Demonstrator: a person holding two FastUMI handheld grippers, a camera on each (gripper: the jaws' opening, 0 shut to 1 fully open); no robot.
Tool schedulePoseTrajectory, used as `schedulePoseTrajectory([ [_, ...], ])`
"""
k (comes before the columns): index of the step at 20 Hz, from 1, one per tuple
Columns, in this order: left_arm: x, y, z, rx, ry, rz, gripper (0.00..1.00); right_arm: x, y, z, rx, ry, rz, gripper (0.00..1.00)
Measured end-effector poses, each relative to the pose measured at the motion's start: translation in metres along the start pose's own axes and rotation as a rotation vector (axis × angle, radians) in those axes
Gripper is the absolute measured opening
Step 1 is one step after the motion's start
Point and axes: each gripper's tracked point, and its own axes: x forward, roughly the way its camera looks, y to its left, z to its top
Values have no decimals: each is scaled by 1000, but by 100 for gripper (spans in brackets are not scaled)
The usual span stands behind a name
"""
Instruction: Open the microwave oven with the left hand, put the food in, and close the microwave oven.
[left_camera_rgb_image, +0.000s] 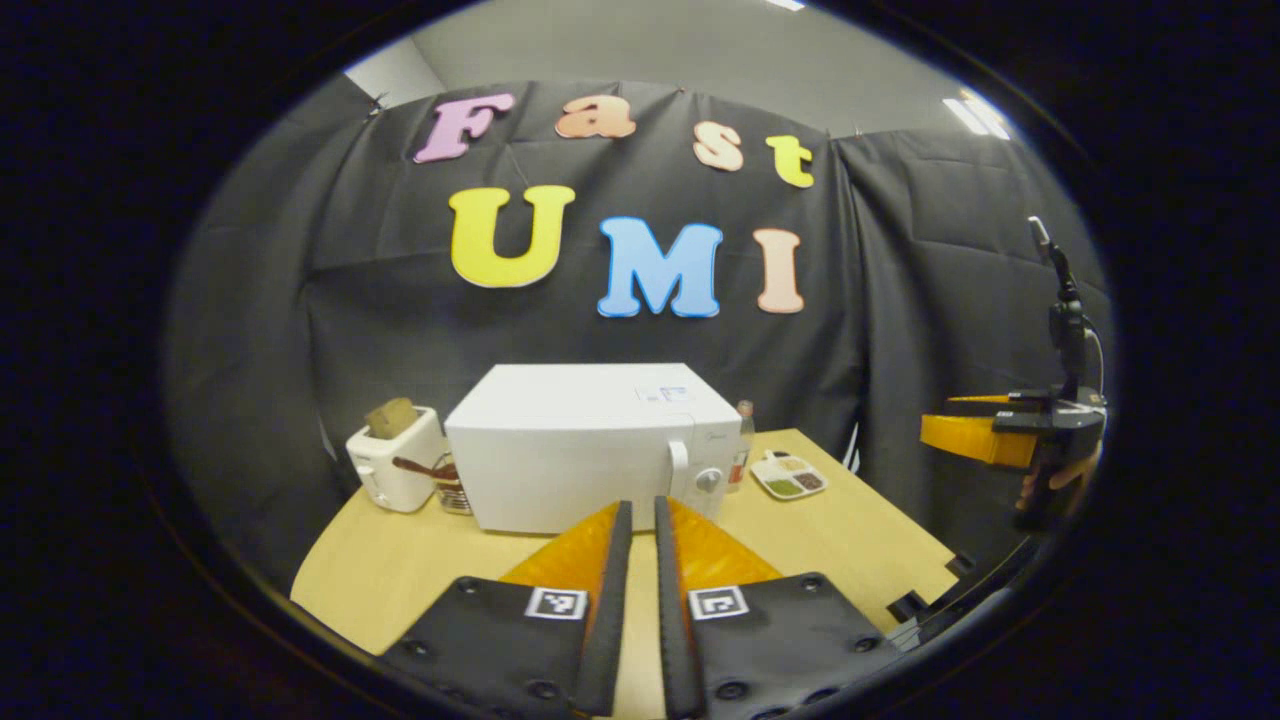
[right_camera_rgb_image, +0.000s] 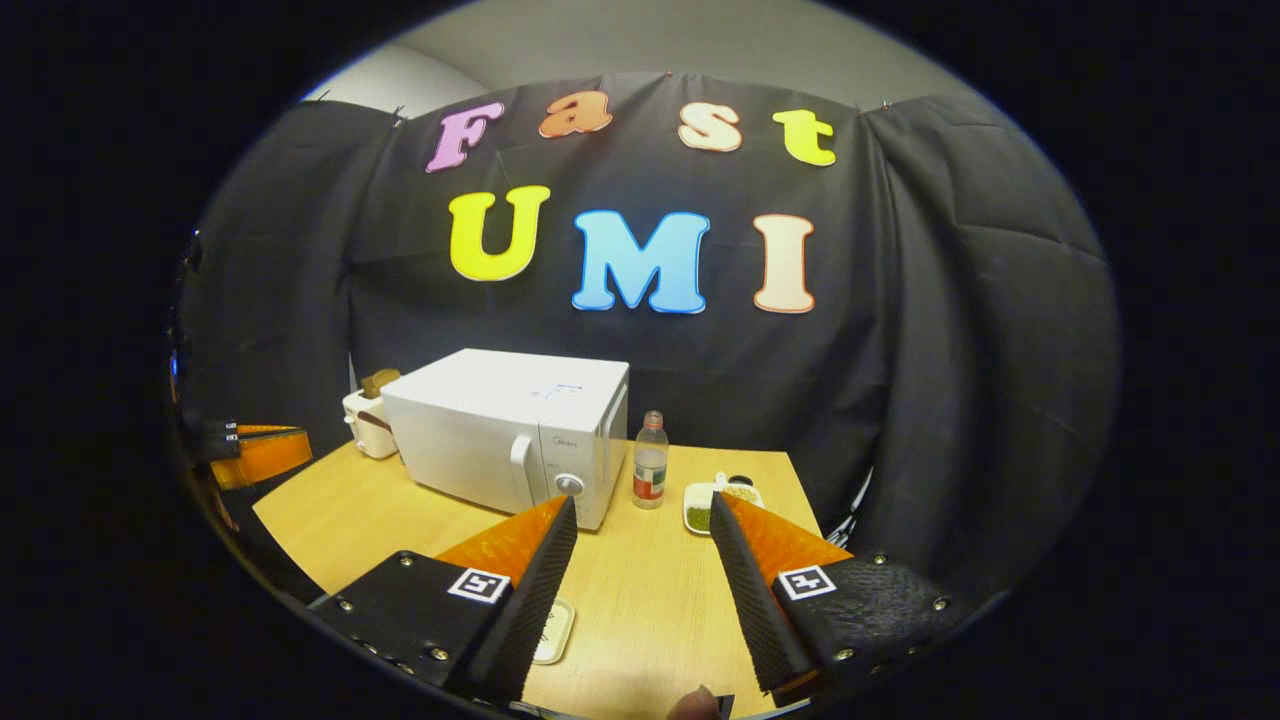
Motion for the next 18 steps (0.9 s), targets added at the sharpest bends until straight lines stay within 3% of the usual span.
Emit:
schedulePoseTrajectory([
  [5, -52, -19, 51, 32, -96, 104, 100, -9, -15, 12, 10, -68, 84, 82],
  [8, -66, -26, 62, 59, -142, 130, 96, -9, -18, 6, 39, -66, 98, 82],
  [12, -54, -21, 57, 33, -114, 115, 99, -11, -26, 18, 77, -89, 46, 84],
  [14, -51, -10, 83, 8, -132, 102, 99, -15, -24, 39, 89, -103, 24, 84],
  [18, -60, 22, 172, 16, -227, 104, 99, -28, -22, 111, 83, -191, -49, 99],
])
